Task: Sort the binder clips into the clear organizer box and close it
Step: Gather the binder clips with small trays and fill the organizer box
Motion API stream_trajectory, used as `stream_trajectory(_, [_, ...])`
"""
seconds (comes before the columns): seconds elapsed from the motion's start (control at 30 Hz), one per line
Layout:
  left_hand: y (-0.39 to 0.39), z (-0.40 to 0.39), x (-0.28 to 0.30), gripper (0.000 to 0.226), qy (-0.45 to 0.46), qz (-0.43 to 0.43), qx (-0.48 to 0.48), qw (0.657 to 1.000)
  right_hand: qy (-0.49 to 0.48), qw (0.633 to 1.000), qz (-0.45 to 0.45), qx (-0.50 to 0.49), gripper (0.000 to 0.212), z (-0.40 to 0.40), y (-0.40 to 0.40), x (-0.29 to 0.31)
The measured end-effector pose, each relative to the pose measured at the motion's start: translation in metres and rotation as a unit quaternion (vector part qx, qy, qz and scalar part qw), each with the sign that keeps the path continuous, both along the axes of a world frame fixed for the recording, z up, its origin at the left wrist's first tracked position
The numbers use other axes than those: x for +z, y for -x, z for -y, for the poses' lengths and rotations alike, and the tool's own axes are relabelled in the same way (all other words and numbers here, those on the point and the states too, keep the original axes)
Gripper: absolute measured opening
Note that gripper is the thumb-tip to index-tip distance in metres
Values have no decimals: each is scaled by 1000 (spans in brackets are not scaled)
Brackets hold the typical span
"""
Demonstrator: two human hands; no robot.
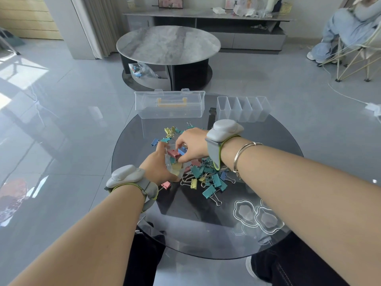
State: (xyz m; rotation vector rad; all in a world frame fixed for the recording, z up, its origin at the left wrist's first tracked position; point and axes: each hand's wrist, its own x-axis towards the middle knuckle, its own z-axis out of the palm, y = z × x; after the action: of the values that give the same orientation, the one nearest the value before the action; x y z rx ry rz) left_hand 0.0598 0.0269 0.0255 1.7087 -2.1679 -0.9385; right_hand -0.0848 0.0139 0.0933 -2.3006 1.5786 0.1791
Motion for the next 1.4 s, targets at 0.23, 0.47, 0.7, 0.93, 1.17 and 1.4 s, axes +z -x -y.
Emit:
stream_trajectory(0.23, [4, -1, 2, 88, -5, 2, 3, 1000, 37, 999, -25, 0, 23, -4, -3, 2])
stream_trajectory(0.47, [4, -4, 4, 86, -5, -8, -1, 1000, 26, 995, 69, -72, 18, 0, -6, -4])
stream_trajectory(0.7, [3, -6, 5, 87, -1, -16, -5, 1000, 18, 985, 126, -120, 18, 1, 7, -4])
stream_trajectory(0.93, [4, -5, 6, 85, -8, -19, -7, 1000, 1, 982, 115, -149, 25, 4, -8, -16])
stream_trajectory(1.17, [2, -4, 5, 86, -11, -25, -11, 1000, -32, 968, 122, -216, 34, 12, -7, -15])
stream_trajectory(1.4, [1, -3, 4, 89, -6, -22, -15, 1000, -118, 960, 154, -203, 23, 6, 0, -5])
